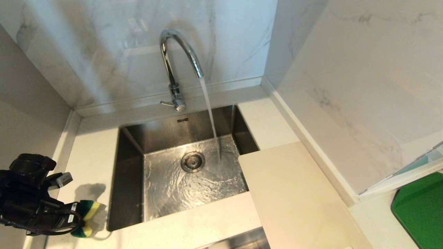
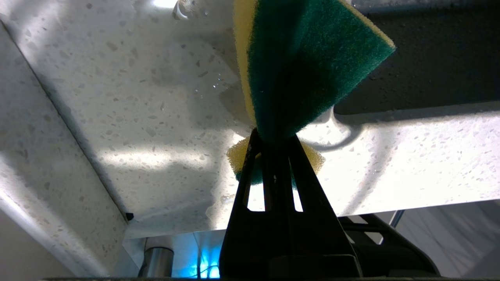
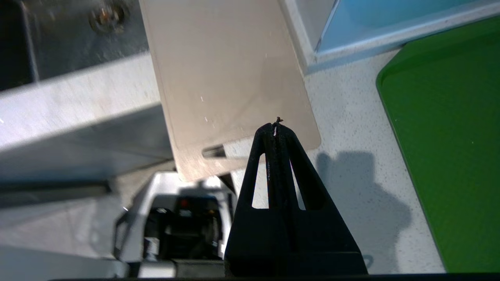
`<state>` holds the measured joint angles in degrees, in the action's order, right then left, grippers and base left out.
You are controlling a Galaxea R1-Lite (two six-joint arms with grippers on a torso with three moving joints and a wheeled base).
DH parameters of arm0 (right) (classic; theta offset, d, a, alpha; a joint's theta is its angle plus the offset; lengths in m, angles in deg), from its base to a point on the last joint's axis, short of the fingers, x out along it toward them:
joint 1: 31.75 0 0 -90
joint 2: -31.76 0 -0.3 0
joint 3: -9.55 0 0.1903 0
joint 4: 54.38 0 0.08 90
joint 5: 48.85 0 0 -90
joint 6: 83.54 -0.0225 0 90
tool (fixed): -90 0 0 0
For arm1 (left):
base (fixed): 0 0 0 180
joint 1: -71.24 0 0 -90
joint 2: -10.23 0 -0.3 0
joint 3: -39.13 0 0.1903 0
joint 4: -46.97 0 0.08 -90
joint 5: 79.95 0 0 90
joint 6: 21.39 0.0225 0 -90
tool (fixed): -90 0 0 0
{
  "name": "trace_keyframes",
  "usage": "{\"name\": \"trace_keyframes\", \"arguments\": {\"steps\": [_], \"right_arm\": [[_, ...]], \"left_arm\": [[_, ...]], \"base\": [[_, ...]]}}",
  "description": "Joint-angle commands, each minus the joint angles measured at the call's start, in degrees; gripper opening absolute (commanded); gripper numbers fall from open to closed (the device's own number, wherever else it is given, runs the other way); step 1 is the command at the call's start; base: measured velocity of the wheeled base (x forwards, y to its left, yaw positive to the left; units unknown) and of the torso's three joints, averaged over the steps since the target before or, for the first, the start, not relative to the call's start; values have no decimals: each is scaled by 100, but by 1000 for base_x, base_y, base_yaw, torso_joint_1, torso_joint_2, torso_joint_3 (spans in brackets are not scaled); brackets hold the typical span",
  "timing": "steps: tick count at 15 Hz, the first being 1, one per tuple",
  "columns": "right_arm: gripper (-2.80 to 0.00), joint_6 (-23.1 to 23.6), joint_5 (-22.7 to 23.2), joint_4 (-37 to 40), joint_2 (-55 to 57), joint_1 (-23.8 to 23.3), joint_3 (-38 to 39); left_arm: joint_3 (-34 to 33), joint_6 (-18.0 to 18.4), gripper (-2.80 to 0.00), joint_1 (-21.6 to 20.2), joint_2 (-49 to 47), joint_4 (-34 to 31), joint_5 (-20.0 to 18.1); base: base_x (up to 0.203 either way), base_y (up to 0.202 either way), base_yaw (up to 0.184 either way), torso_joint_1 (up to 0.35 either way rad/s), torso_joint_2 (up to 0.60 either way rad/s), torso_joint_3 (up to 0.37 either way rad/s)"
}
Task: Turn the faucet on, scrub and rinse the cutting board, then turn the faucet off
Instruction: Put down the cleaning cloth
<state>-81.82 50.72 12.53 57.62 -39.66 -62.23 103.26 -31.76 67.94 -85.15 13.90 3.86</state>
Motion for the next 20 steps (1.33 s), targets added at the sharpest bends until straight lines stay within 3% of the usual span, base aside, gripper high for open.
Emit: {"name": "trace_keyframes", "arguments": {"steps": [1, 5, 7, 10, 13, 16, 20], "right_arm": [[-280, 479, 27, -797, -695, -65, 1276], [-280, 779, 17, -3676, -756, -72, 3599], [-280, 726, 66, -4633, -423, -71, 4129], [-280, 850, 266, -4865, -911, -70, 4716], [-280, 729, 392, -4734, -760, -50, 4698], [-280, 157, 432, -4644, -724, -26, 4667], [-280, -11, 560, -4640, -1107, 553, 4659]], "left_arm": [[-60, -10, -280, -12, 55, -5, -5], [-69, -10, -280, -12, 41, 0, -5], [-69, -10, -280, -21, 26, -1, -3], [-99, -10, -280, -21, 19, 1, 4], [-148, -10, -280, -23, 55, 7, 4], [-148, 7, -280, -12, 59, 4, 4], [-139, 8, -280, 5, 46, 12, 4]], "base": [[0, 0, 0, 0, 0, 0], [0, 0, 0, 0, 0, 0], [0, 0, 0, 0, 0, 0], [0, 0, 0, 0, 0, 0], [0, 0, 0, 0, 0, 0], [0, 0, 0, 0, 0, 0], [0, 0, 0, 0, 0, 0]]}}
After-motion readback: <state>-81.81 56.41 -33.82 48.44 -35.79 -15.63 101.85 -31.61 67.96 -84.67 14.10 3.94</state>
